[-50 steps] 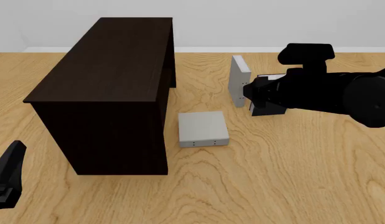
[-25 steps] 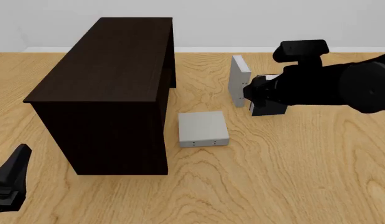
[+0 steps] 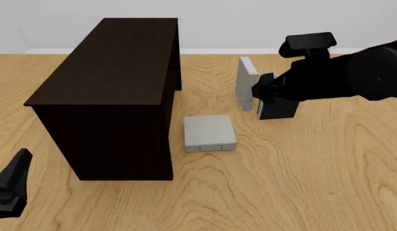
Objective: Pick up the book on the right and place it under the cabinet shelf.
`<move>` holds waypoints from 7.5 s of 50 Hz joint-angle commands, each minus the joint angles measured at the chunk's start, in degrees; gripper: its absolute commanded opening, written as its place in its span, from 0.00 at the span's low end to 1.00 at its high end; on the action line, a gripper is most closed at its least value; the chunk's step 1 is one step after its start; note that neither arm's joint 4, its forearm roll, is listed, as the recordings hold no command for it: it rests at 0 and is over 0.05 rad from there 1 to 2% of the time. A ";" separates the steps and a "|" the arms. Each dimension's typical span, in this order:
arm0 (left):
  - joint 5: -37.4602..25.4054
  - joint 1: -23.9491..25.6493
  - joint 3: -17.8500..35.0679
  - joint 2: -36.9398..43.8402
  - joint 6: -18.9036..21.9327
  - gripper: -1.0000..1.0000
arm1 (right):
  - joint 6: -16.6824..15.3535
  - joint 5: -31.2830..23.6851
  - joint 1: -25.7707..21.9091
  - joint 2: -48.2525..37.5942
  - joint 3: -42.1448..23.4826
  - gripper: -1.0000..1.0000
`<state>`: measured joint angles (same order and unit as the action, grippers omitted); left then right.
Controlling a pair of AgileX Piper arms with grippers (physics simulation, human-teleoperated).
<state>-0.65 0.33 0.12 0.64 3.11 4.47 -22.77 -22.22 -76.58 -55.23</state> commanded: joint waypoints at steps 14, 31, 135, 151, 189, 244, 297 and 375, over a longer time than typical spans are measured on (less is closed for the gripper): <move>-0.18 0.45 -0.05 -0.15 0.17 1.00 | -7.96 -10.23 4.85 -6.49 -12.06 1.00; -0.06 0.79 0.04 -0.50 0.35 1.00 | -1.18 -14.09 7.52 -13.33 -18.22 1.00; 0.71 0.72 0.68 -0.61 0.04 1.00 | 2.96 -6.28 6.07 -36.75 -20.75 1.00; 0.57 0.79 0.91 -0.61 -0.26 1.00 | 3.15 -4.99 6.06 -38.31 -19.83 1.00; 0.69 0.78 0.71 -0.61 -0.09 1.00 | 5.12 -2.97 2.52 -42.31 -20.44 1.00; 1.06 1.09 0.60 -0.62 -0.09 1.00 | 7.98 -3.28 -5.60 -40.10 -20.12 1.00; 1.33 0.65 0.45 -0.61 -0.08 1.00 | 11.54 -1.96 -13.09 -43.41 -24.27 1.00; 0.59 0.43 0.97 -0.61 -0.34 1.00 | 13.80 -0.83 -17.57 -39.93 -23.41 1.00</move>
<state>0.01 0.52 1.32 0.04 2.79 20.12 -24.65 -39.42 -120.12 -81.08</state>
